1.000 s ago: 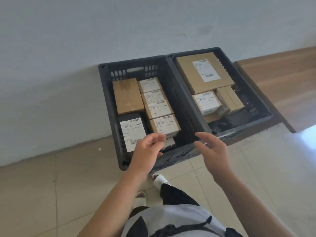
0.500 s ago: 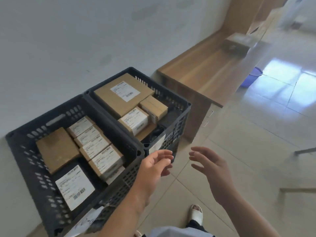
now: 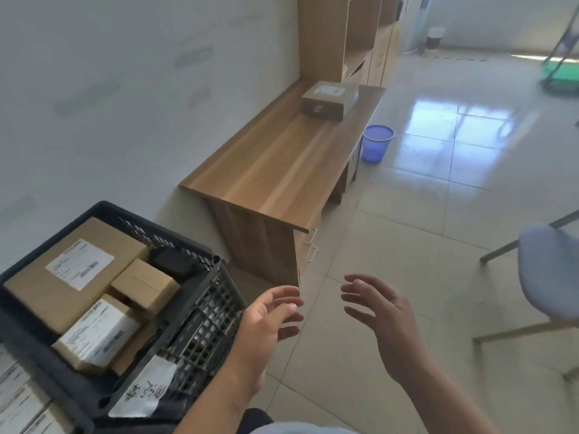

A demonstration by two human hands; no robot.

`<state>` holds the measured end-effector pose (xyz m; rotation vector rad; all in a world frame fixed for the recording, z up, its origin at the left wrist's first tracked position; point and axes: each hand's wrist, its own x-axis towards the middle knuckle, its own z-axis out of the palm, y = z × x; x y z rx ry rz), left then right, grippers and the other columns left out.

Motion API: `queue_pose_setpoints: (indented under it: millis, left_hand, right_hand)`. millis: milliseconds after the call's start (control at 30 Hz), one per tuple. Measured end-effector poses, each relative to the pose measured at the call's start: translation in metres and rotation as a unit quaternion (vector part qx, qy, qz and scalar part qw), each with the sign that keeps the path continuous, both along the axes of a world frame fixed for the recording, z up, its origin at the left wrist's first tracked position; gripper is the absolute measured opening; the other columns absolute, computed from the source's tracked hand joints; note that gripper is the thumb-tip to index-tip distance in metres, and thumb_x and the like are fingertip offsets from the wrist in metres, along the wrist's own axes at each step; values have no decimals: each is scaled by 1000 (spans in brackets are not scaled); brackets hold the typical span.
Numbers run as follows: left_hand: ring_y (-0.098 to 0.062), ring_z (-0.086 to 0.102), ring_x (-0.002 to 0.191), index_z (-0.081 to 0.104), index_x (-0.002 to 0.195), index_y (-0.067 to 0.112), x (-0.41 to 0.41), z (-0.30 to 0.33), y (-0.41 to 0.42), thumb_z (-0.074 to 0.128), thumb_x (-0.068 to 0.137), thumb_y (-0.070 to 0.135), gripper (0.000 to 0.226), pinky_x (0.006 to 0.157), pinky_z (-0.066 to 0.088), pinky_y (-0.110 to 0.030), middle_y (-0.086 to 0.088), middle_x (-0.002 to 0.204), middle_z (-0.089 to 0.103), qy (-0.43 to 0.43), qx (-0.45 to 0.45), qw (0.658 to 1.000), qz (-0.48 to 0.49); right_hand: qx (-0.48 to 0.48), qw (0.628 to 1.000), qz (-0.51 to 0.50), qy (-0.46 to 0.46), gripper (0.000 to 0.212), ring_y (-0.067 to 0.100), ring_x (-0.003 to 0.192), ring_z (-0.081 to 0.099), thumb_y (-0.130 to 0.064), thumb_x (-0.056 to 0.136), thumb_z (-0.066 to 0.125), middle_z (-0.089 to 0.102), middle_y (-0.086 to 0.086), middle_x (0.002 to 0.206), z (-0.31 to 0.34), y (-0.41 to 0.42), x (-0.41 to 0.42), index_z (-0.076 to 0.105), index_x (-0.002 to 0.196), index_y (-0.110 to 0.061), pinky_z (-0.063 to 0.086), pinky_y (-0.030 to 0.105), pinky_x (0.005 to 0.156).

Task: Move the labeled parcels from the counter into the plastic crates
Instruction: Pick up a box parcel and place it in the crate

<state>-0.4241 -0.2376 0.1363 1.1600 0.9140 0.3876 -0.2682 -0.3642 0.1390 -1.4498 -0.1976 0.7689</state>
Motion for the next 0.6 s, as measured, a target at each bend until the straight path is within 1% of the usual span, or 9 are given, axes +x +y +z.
queue_pose_setpoints:
  millis: [167, 233, 433, 500, 600]
  left_hand:
    - [-17, 74, 93, 76, 110, 24, 72, -4, 29, 62, 99, 5, 25, 78, 61, -28, 1, 102, 78, 34, 58, 997, -27]
    - [-16, 74, 94, 74, 112, 24, 105, -10, 47, 64, 97, 5, 27, 78, 61, -27, 2, 102, 78, 47, 67, 996, -40]
    - [-17, 74, 96, 72, 115, 25, 231, -24, 114, 65, 97, 7, 26, 82, 61, -29, 0, 106, 76, 38, 43, 995, -78]
    - [-16, 73, 96, 72, 115, 26, 278, -20, 138, 66, 97, 9, 25, 81, 61, -28, 2, 106, 76, 30, 33, 995, -93]
    - [-16, 71, 93, 72, 115, 24, 347, -10, 172, 66, 96, 6, 26, 80, 58, -28, -1, 107, 75, 6, 11, 994, -107]
  right_hand:
    - [11, 999, -32, 10, 22, 19, 95, 75, -16, 101, 63, 78, 4, 96, -4, 17, 73, 83, 95, -22, 57, 35, 85]
    - [6, 999, -52, 14, 21, 20, 98, 74, -16, 101, 63, 78, 3, 96, -9, 27, 101, 83, 95, -21, 57, 35, 85]
    - [-22, 995, -98, 8, 23, 20, 98, 74, -16, 101, 62, 78, 6, 98, -11, 66, 204, 83, 93, -22, 58, 37, 87]
    - [-35, 993, -112, 2, 23, 20, 97, 74, -16, 101, 62, 78, 5, 97, -4, 81, 241, 83, 93, -21, 59, 40, 90]
    - [-50, 991, -125, -7, 24, 18, 94, 75, -16, 101, 62, 79, 5, 96, 11, 104, 293, 83, 92, -23, 59, 41, 91]
